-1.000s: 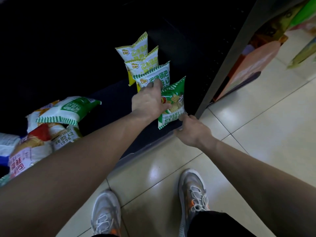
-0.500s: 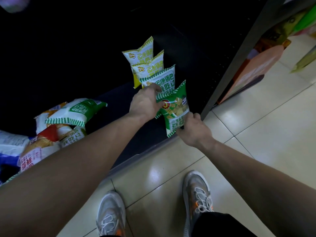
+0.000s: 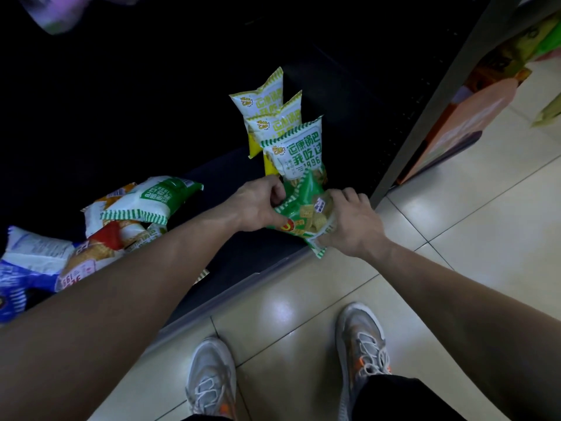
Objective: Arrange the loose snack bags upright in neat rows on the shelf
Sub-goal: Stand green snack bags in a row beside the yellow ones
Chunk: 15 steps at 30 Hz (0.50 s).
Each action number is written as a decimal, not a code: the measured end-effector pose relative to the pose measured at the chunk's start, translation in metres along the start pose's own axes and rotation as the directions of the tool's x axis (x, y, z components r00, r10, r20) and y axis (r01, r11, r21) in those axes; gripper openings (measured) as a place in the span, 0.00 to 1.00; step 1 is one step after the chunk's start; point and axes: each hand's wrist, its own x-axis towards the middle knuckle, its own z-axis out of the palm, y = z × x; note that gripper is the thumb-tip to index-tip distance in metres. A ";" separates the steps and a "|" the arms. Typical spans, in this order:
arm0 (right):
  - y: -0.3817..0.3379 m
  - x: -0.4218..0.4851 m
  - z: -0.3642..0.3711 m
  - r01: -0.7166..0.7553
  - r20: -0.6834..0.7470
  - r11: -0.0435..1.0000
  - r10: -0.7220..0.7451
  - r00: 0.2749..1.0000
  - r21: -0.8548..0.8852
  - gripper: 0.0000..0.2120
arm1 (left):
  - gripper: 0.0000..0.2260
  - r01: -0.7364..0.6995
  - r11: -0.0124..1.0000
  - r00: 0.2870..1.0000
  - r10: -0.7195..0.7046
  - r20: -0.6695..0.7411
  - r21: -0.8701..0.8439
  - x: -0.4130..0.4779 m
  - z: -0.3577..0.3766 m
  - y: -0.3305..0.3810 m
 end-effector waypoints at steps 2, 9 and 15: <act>-0.008 -0.004 -0.001 0.072 -0.053 0.996 -0.075 0.996 -0.049 0.46 | 0.35 0.017 0.995 1.000 -0.019 -0.020 -0.096 -0.006 -0.007 0.005; -0.033 -0.007 0.005 0.258 -0.124 0.961 -0.269 0.955 -0.098 0.46 | 0.28 0.006 0.995 1.000 -0.003 -0.025 0.103 -0.008 -0.021 0.009; -0.022 -0.001 -0.005 -0.009 -0.071 0.944 0.034 0.997 0.329 0.60 | 0.18 0.001 0.977 0.979 -0.044 -0.198 -0.213 -0.016 -0.038 -0.014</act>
